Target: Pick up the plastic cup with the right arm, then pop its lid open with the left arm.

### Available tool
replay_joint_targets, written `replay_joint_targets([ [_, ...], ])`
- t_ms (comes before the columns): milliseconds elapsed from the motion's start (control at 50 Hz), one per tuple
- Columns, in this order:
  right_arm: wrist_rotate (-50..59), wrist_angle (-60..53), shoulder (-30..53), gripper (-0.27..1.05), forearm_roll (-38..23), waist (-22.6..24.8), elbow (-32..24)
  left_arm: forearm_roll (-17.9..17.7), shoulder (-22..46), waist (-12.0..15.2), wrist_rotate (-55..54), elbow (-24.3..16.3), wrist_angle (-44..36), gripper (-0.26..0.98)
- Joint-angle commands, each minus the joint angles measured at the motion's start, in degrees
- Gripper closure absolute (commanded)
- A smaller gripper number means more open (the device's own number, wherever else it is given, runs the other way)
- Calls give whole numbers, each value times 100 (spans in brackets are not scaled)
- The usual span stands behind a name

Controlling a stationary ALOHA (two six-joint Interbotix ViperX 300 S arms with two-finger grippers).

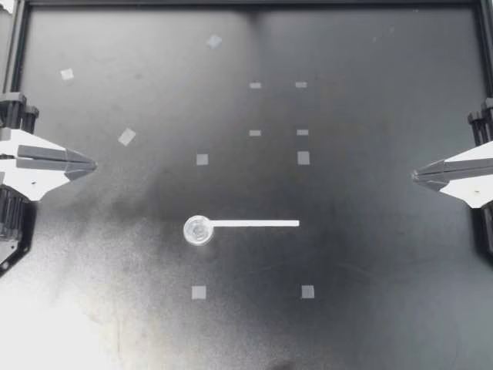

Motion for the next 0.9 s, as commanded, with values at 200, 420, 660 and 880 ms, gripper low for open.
replay_joint_targets([
  [200, 396, -9, 229, 86, 334, -9, 264, -246, 202, -70, -149, 422, 167, 75],
  [420, 501, -176, 1775, 84, 264, 26, -35, -378, 1477, -79, -185, -624, 1828, 75],
  [660, 870, -1775, 4746, 50, 202, 97, -703, -483, 2936, -105, -413, -756, 1723, 75],
  [880, 1055, -2479, 6697, 1, 97, 105, -1758, -483, 3604, -527, -615, -756, 1345, 75],
])
